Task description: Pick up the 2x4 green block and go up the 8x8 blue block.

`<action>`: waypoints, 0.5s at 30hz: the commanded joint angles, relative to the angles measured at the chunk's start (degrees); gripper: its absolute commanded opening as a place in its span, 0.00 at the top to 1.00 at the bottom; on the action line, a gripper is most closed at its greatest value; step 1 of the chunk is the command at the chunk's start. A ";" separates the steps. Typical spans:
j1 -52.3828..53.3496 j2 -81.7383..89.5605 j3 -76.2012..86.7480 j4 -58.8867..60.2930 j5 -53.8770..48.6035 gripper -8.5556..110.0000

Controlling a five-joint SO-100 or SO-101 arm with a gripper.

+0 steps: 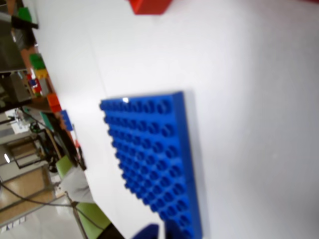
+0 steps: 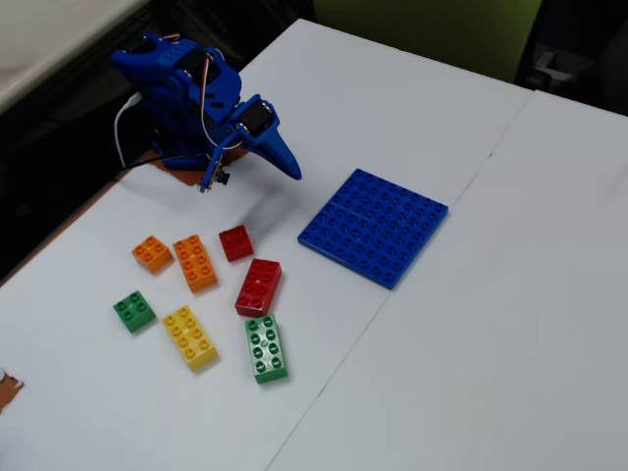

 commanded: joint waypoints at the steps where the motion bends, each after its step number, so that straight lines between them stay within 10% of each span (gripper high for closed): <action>1: 0.44 2.29 2.29 -0.44 0.26 0.93; 15: 0.35 2.37 2.46 -2.37 -11.25 0.93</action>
